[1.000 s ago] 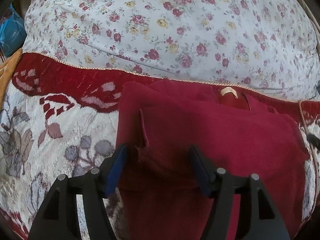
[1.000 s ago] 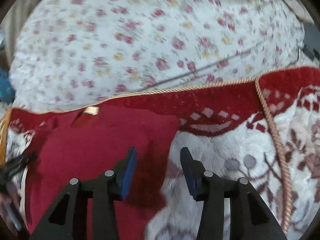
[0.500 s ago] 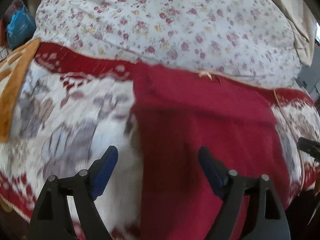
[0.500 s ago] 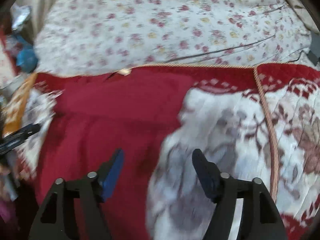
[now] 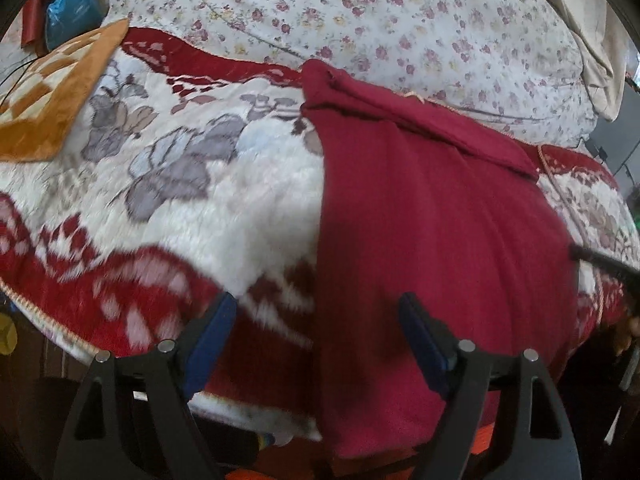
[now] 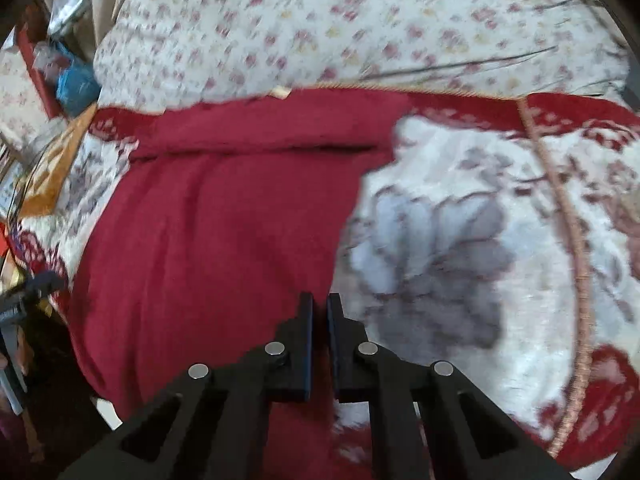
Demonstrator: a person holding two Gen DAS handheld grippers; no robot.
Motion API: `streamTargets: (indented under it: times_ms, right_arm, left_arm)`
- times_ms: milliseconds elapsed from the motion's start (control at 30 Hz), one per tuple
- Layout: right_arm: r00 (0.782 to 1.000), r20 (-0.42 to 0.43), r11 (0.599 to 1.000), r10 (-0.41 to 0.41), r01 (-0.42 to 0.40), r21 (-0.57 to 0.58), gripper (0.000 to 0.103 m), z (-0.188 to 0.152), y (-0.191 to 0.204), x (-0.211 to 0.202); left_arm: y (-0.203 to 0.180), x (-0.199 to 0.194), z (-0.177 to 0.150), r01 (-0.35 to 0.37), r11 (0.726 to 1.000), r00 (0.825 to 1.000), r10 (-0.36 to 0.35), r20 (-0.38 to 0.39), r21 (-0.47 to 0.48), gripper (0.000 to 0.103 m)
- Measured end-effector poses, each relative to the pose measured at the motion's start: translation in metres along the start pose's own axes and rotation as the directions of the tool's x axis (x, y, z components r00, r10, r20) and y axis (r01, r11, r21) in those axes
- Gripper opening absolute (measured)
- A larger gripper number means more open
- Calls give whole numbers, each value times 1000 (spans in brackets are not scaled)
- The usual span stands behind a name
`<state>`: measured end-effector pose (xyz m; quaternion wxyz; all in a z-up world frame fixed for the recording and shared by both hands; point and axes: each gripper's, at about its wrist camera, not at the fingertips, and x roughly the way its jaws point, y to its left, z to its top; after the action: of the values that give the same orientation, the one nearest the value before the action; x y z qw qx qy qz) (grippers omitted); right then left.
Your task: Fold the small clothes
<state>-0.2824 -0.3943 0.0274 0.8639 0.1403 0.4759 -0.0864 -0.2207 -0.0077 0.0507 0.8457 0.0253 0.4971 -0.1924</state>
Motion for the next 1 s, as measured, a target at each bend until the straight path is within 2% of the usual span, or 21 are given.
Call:
streamTargets:
  times_ms: [67, 167, 233, 300, 333, 633, 833, 1000]
  right_arm:
    - [999, -22, 999, -38, 38, 5, 2, -4, -7, 4]
    - [998, -36, 997, 53, -51, 64, 3, -13, -15, 0]
    - [995, -31, 993, 90, -87, 81, 16, -17, -18, -6]
    - [994, -33, 992, 104, -101, 81, 63, -25, -18, -12]
    - [993, -32, 991, 111, -109, 80, 68, -29, -16, -15]
    - [974, -148, 984, 172, -163, 68, 68, -64, -6, -5]
    - [956, -230, 982, 181, -188, -10, 69, -82, 5, -3]
    - [938, -273, 976, 213, -218, 12, 72, -92, 8, 3]
  left_arm:
    - [-1, 3, -6, -12, 1000, 1000, 12, -18, 5, 82]
    - [-2, 8, -13, -35, 999, 999, 36, -32, 16, 82]
    - [-4, 8, -15, -45, 999, 999, 46, -29, 22, 82]
    - [-7, 9, -16, -43, 999, 998, 44, -33, 29, 82]
    - [-7, 9, -16, -41, 999, 999, 42, -34, 31, 82]
    - [-9, 9, -22, -37, 998, 998, 39, -58, 44, 82]
    - [2, 8, -39, -29, 998, 993, 35, -109, 61, 82]
    - [4, 18, -49, 9, 999, 987, -1, -160, 49, 82]
